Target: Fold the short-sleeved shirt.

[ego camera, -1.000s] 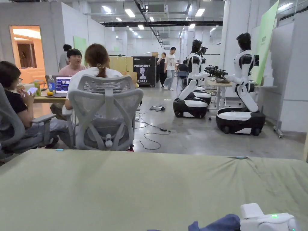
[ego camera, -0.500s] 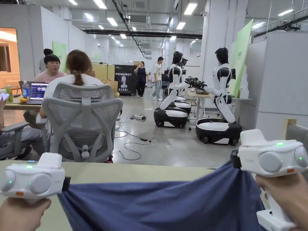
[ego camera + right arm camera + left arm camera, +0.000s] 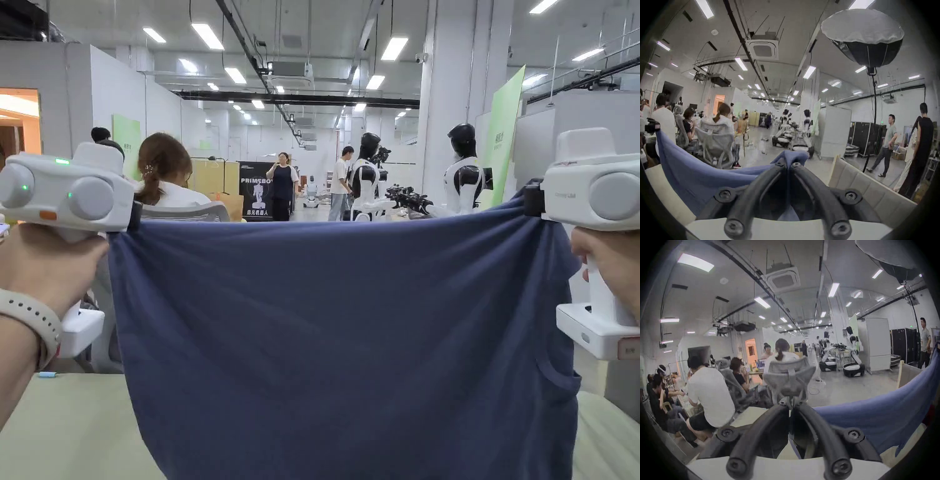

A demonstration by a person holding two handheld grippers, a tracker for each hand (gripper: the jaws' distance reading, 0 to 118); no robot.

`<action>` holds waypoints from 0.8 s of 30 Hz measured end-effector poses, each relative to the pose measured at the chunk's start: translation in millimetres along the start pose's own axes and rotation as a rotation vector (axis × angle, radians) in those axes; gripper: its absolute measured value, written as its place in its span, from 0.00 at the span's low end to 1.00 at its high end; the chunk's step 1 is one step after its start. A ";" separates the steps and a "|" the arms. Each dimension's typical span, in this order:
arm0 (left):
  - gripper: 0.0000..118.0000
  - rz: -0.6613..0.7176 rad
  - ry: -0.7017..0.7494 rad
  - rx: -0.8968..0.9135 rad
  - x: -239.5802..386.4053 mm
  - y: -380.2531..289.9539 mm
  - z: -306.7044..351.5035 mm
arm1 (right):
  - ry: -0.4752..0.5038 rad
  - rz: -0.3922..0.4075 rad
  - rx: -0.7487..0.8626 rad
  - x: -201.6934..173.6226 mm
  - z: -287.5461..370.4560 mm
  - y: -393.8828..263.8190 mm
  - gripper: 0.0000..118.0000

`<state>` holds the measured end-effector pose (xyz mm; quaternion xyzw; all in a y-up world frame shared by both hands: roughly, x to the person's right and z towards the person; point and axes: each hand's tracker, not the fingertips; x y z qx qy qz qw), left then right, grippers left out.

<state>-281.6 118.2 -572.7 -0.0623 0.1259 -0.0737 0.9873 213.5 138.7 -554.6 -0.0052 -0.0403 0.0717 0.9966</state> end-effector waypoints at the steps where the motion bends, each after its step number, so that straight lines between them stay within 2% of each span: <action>1: 0.01 -0.008 0.001 0.002 0.6 3.3 -1.0 | 0.002 0.001 0.001 -1.3 -2.3 1.4 0.01; 5: 0.01 -0.015 0.010 -0.018 4.8 -8.6 -10.7 | -0.002 -0.007 -0.024 -7.5 -12.2 -14.7 0.01; 8: 0.01 -0.035 0.018 -0.080 14.4 -44.6 -20.5 | -0.003 -0.027 -0.078 -11.0 -21.6 -53.2 0.01; 10: 0.01 -0.046 0.025 -0.117 21.2 -73.1 -27.0 | -0.012 -0.009 -0.149 -14.1 -29.7 -84.6 0.01; 15: 0.01 -0.051 -0.004 -0.187 29.0 -112.3 -23.5 | -0.012 -0.017 -0.197 -10.4 -35.3 -127.4 0.01; 20: 0.01 -0.036 -0.044 -0.243 26.0 -139.5 8.0 | -0.012 -0.017 -0.263 -5.8 -6.5 -156.7 0.01; 24: 0.01 -0.029 -0.082 -0.308 18.3 -176.0 50.3 | 0.000 -0.019 -0.331 -0.5 41.6 -186.7 0.01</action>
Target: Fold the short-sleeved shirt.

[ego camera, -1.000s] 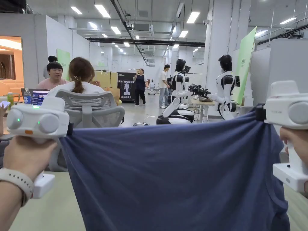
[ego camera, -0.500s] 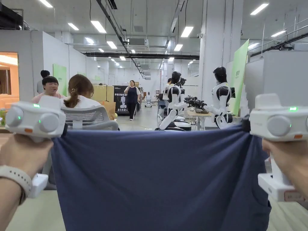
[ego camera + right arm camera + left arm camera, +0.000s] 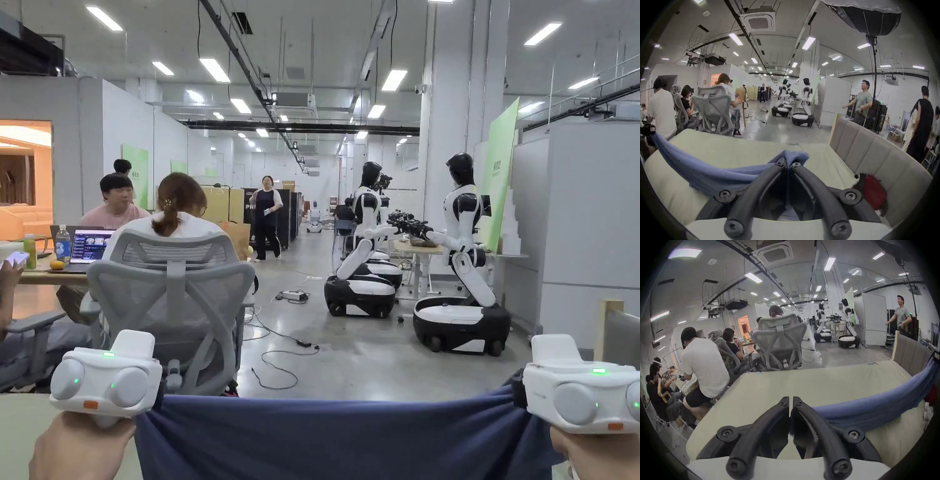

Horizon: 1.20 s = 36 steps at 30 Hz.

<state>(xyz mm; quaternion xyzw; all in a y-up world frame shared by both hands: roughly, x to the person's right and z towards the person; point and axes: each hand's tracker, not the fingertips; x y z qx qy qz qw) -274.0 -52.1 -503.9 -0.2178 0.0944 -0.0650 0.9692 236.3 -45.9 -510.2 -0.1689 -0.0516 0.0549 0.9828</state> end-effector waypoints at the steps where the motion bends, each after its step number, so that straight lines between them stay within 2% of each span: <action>1: 0.01 0.006 -0.009 -0.011 -1.7 -15.8 10.1 | 0.006 0.012 -0.033 1.8 9.9 -13.6 0.01; 5: 0.01 -0.001 -0.050 -0.088 -5.7 -82.4 47.2 | 0.041 0.037 -0.137 6.6 51.8 -74.5 0.01; 10: 0.01 -0.052 -0.111 -0.245 -1.4 -186.4 95.1 | 0.064 0.088 -0.290 5.7 98.1 -180.6 0.01; 15: 0.01 -0.024 -0.129 -0.401 -1.2 -283.9 116.7 | 0.107 0.150 -0.482 -0.3 118.1 -293.4 0.01; 17: 0.01 0.001 -0.146 -0.462 -5.6 -310.2 111.5 | 0.128 0.140 -0.547 -0.7 121.8 -326.1 0.01; 19: 0.03 0.019 -0.150 -0.462 -7.8 -323.7 113.1 | 0.130 0.117 -0.543 -0.7 129.3 -338.3 0.02; 20: 0.10 0.022 -0.151 -0.456 -6.1 -323.6 121.1 | 0.137 0.100 -0.537 -0.2 131.7 -339.5 0.07; 21: 0.25 0.038 -0.161 -0.442 -6.3 -322.9 126.6 | 0.153 0.075 -0.529 -0.3 134.1 -337.4 0.21; 22: 0.25 0.054 -0.184 -0.418 -7.0 -320.7 133.4 | 0.163 0.043 -0.527 0.6 136.6 -331.2 0.21; 23: 0.32 0.065 -0.194 -0.397 -6.7 -317.7 141.7 | 0.147 0.011 -0.514 -0.4 140.6 -326.1 0.28; 24: 0.54 0.055 -0.180 -0.349 -6.2 -315.4 138.1 | 0.158 -0.028 -0.493 -3.3 147.1 -320.4 0.60; 25: 0.69 0.025 -0.159 -0.287 -0.6 -310.8 146.6 | 0.185 -0.049 -0.457 -8.1 154.4 -315.6 0.86; 26: 0.73 0.015 -0.156 -0.236 5.2 -305.0 154.7 | 0.209 -0.052 -0.416 -14.1 162.6 -307.8 1.00; 27: 0.70 0.025 -0.162 -0.195 10.7 -299.5 161.8 | 0.231 -0.036 -0.365 -22.2 171.5 -300.0 1.00; 29: 0.66 0.058 -0.205 -0.127 22.3 -293.6 175.1 | 0.232 -0.013 -0.296 -38.8 185.5 -289.8 0.92; 30: 0.58 0.061 -0.213 -0.096 27.6 -291.3 179.6 | 0.242 -0.001 -0.269 -45.9 191.8 -285.8 0.80; 31: 0.48 0.052 -0.195 -0.067 34.1 -289.8 183.3 | 0.253 -0.008 -0.236 -52.3 196.1 -284.3 0.65; 32: 0.39 0.033 -0.176 -0.043 39.6 -294.0 182.3 | 0.246 -0.020 -0.248 -57.4 197.3 -284.1 0.42; 33: 0.25 0.028 -0.163 -0.027 44.4 -294.3 183.6 | 0.235 -0.023 -0.242 -63.4 197.9 -284.3 0.12; 34: 0.08 0.030 -0.190 -0.031 47.6 -293.8 183.0 | 0.218 -0.009 -0.227 -67.3 196.9 -284.8 0.02; 35: 0.00 0.023 -0.191 -0.034 51.5 -292.6 182.1 | 0.196 0.016 -0.198 -71.5 198.5 -284.3 0.01; 36: 0.00 0.006 -0.187 -0.031 55.0 -296.5 180.9 | 0.203 0.023 -0.196 -74.6 199.1 -283.7 0.00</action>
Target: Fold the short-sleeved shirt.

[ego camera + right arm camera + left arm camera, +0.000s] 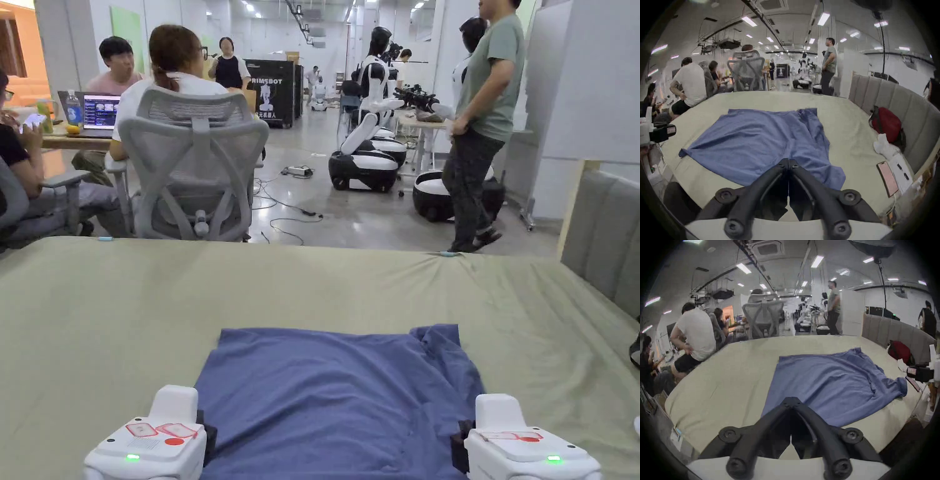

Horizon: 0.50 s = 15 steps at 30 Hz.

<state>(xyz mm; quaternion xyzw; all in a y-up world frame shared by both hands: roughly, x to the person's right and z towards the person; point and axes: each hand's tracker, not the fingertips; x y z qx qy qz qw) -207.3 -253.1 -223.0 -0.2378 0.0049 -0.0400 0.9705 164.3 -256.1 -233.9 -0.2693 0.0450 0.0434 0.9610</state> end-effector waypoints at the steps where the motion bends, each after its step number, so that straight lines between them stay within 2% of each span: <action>1: 0.00 -0.033 -0.037 -0.017 -0.7 1.2 -1.4 | 0.011 -0.004 -0.006 -2.2 -0.5 1.7 0.00; 4: 0.00 -0.006 -0.052 -0.043 -17.3 1.0 -6.1 | 0.015 0.011 -0.002 -5.2 -3.7 1.8 0.00; 10: 0.00 0.186 -0.058 -0.200 -91.3 -17.8 -15.3 | 0.006 0.036 -0.018 -1.7 -8.7 -8.8 0.00; 11: 0.09 0.200 -0.064 -0.219 -102.6 -24.1 -19.5 | 0.007 0.038 -0.024 -0.4 -10.1 -11.0 0.00; 13: 0.59 0.213 -0.047 -0.242 -113.0 -35.2 -24.1 | 0.007 0.040 -0.036 2.2 -12.6 -14.5 0.00; 14: 0.73 0.226 -0.037 -0.246 -117.7 -40.9 -29.7 | 0.008 0.039 -0.040 4.4 -13.1 -16.0 0.00; 15: 0.77 0.239 -0.035 -0.251 -120.4 -45.9 -35.8 | 0.006 0.034 -0.047 6.6 -14.6 -16.8 0.00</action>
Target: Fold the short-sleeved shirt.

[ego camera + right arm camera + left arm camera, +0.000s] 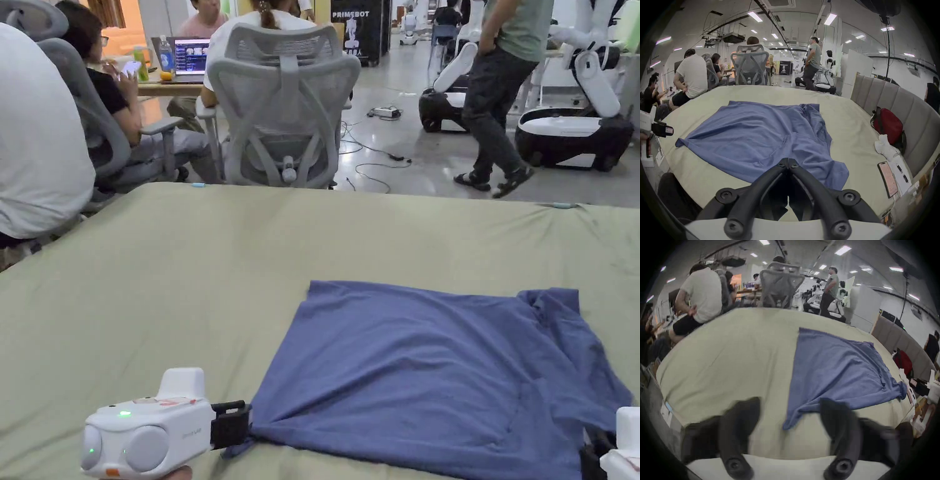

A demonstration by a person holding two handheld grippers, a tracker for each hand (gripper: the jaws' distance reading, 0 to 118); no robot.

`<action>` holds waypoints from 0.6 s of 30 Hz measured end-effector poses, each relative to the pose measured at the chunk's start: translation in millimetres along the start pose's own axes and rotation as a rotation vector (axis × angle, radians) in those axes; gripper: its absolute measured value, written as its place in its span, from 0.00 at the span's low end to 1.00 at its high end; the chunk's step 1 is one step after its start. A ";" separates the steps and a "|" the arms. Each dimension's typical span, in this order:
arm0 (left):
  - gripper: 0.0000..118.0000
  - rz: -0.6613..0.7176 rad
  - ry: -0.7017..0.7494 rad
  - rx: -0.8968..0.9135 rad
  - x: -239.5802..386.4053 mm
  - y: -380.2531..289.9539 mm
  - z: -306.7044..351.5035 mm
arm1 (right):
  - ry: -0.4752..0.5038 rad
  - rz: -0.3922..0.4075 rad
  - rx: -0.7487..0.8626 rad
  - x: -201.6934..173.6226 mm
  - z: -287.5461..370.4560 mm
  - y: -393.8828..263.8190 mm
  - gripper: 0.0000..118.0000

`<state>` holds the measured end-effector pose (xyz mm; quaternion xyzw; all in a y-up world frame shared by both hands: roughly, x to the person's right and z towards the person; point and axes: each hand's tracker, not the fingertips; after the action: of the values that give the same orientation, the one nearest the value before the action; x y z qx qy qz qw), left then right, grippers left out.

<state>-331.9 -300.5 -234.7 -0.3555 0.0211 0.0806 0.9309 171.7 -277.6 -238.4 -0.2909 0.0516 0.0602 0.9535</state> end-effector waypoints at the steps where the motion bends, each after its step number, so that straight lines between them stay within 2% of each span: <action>1: 0.77 0.009 -0.018 -0.013 5.5 -3.9 -1.7 | -0.001 -0.009 -0.006 2.8 -2.0 -0.9 0.00; 5: 0.71 -0.012 -0.060 -0.076 17.3 -9.2 -33.7 | -0.019 -0.037 -0.023 17.3 -9.1 -2.5 0.00; 6: 0.62 -0.031 -0.058 -0.088 21.8 -10.3 -43.3 | -0.025 -0.042 -0.029 20.9 -10.8 -2.6 0.00; 7: 0.45 -0.048 -0.066 -0.104 25.1 -11.4 -51.9 | -0.031 -0.047 -0.034 25.3 -11.1 -3.0 0.00; 8: 0.22 -0.063 -0.072 -0.123 28.3 -12.5 -59.4 | -0.039 -0.051 -0.040 29.6 -12.4 -3.7 0.00; 9: 0.06 -0.087 -0.091 -0.144 36.7 -14.0 -58.4 | -0.050 -0.053 -0.049 34.8 -13.6 -4.4 0.00; 16: 0.05 -0.147 -0.020 -0.083 58.8 0.4 -27.7 | -0.105 -0.125 -0.044 81.3 -5.8 -11.7 0.02; 17: 0.05 -0.148 -0.021 -0.069 57.7 2.7 -24.4 | -0.102 -0.134 -0.033 86.7 -4.7 -13.9 0.12; 18: 0.05 -0.150 -0.020 -0.052 60.1 4.3 -20.6 | -0.098 -0.141 -0.029 92.1 -4.6 -16.3 0.47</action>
<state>-273.0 -302.9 -258.6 -0.3795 -0.0168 0.0148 0.9249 264.7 -285.8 -245.5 -0.3043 -0.0168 0.0077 0.9524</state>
